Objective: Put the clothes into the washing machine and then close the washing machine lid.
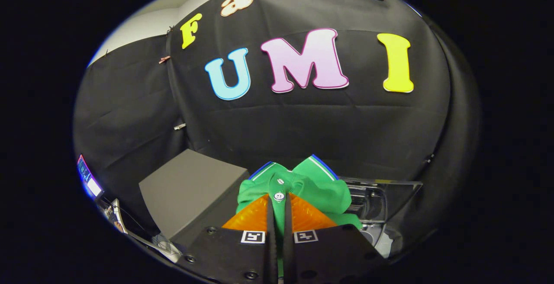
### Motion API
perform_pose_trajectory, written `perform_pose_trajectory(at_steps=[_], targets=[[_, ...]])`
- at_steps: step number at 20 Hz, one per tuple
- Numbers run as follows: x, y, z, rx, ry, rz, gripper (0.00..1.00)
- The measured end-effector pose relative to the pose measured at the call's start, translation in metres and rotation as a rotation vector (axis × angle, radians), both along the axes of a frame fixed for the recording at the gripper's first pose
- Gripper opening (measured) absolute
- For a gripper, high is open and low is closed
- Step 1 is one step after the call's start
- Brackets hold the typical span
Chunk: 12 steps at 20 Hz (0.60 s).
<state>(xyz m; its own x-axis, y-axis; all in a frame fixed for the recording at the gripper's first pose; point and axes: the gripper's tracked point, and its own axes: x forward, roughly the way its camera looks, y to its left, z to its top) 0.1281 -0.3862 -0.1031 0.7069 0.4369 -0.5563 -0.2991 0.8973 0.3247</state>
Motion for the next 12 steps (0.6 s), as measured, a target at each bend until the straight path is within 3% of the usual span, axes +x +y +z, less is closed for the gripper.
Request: perform_pose_trajectory(at_steps=[6,12], targets=[[-0.003,-0.012,-0.056,-0.041,0.038,0.002,0.1],[-0.044,0.002,-0.139,-0.091,0.202,0.014,0.1]])
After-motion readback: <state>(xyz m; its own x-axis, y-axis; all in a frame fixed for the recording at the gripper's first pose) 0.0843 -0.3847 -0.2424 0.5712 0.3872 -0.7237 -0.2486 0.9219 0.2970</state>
